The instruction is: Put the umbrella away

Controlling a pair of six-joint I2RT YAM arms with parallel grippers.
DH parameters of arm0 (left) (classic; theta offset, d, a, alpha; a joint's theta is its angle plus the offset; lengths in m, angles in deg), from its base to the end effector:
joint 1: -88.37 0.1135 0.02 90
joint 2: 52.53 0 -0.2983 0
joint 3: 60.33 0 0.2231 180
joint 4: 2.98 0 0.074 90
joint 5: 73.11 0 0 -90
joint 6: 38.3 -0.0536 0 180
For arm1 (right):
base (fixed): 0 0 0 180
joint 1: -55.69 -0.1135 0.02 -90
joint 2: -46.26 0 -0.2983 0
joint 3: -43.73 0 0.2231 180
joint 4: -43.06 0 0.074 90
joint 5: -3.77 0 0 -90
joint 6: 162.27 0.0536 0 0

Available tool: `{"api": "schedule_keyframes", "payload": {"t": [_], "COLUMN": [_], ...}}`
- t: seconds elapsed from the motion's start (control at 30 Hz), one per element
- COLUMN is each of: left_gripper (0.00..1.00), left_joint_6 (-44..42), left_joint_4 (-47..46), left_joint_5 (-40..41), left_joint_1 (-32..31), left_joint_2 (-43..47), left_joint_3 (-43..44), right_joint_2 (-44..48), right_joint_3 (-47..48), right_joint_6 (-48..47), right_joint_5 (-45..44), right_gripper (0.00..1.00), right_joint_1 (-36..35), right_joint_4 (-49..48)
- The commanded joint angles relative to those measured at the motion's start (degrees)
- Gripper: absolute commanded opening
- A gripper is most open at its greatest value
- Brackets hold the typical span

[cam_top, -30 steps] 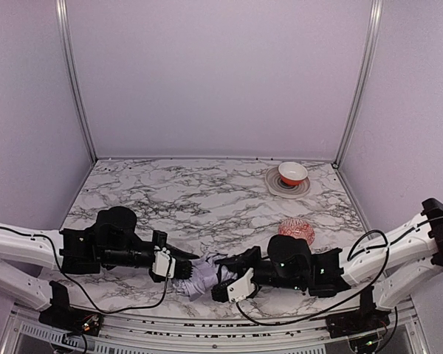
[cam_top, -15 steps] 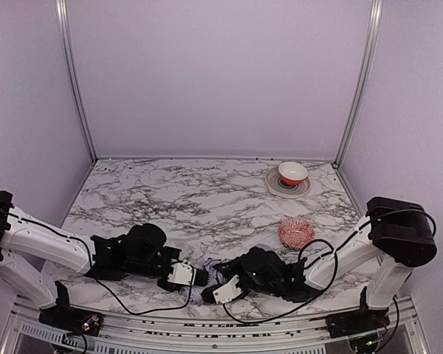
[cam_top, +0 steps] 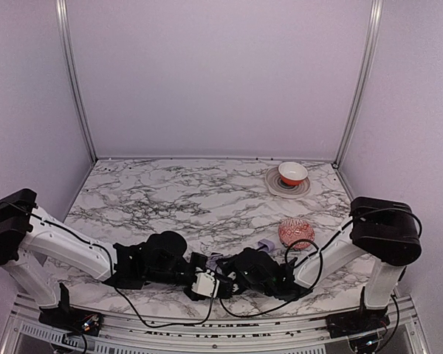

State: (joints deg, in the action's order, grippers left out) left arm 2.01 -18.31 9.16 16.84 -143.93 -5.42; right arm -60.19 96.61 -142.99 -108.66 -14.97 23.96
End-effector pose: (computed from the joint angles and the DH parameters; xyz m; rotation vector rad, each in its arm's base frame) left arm 0.0962 -0.3107 0.2332 1.7467 0.8800 -0.3832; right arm 0.1315 0.3129 0.1502 -1.9453 0.9183 -0.4248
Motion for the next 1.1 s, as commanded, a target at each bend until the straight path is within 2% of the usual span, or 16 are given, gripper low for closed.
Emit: {"api": "schedule_keyframes", "payload": {"t": [0.0, 0.1, 0.2, 0.27, 0.3, 0.4, 0.43, 0.53, 0.6, 0.63, 0.7, 0.8, 0.83, 0.97, 1.07], "left_gripper": [0.0, 0.0, 0.0, 0.07, 0.15, 0.56, 0.64, 0.69, 0.73, 0.79, 0.97, 0.98, 0.94, 0.69, 0.65], "left_joint_6": [-0.2, 3.6, 13.1, 18.6, 21.8, 33.8, 38.6, 48.7, 51.1, 51.9, 52.5, 52.6, 52.4, 52.8, 53.9], "left_joint_4": [-2.8, -3.6, -4.6, -5.0, -4.9, -4.7, -2.9, 7.8, 14.9, 17.8, 24.0, 29.4, 29.7, 30.3, 31.0], "left_joint_5": [3.9, 5.4, 3.6, 3.9, 4.5, 10.9, 13.2, 18.7, 18.3, 16.2, 11.3, 12.0, 13.1, 17.3, 18.6], "left_joint_1": [-0.5, 0.5, 2.7, 3.1, 3.2, 4.6, 5.7, 8.4, 8.6, 8.6, 8.4, 8.4, 8.4, 8.7, 8.9], "left_joint_2": [-3.2, -0.5, 5.0, 8.9, 10.6, 15.3, 16.3, 16.1, 14.8, 14.1, 11.7, 7.5, 6.1, 2.9, 1.5], "left_joint_3": [-1.7, -2.9, -2.6, -2.3, -2.2, -2.4, -2.2, -0.6, 0.4, 1.1, 3.3, 7.2, 7.7, 9.1, 10.4], "right_joint_2": [-1.6, -0.9, -1.4, -1.8, -2.0, -2.3, -2.4, -2.2, -2.1, -2.1, -2.5, -3.2, -3.2, -3.2, -3.3], "right_joint_3": [-0.6, -1.7, -2.1, -1.8, -1.6, -1.4, -1.3, -1.2, -1.1, -1.0, -0.8, -0.4, -0.4, -0.3, -0.1], "right_joint_6": [2.2, 1.6, 1.2, 1.7, 1.9, 2.2, 2.4, 3.2, 3.6, 3.6, 3.9, 4.2, 4.5, 5.1, 5.3], "right_joint_5": [-1.3, -1.3, -1.9, -2.0, -2.0, -2.3, -2.5, -2.2, -2.2, -2.1, -2.1, -2.4, -2.5, -2.6, -2.6], "right_gripper": [0.0, 0.0, 0.0, 0.0, 0.0, 0.0, 0.0, 0.0, 0.0, 0.0, 0.0, 0.0, 0.0, 0.0, 0.0], "right_joint_1": [1.6, 1.8, 1.8, 1.8, 1.7, 1.7, 1.7, 1.5, 1.3, 1.2, 1.1, 1.0, 0.9, 0.6, 0.5], "right_joint_4": [3.7, 3.5, 3.3, 3.5, 3.5, 3.5, 3.6, 3.9, 4.1, 4.2, 4.7, 5.0, 5.0, 5.1, 5.3]}}
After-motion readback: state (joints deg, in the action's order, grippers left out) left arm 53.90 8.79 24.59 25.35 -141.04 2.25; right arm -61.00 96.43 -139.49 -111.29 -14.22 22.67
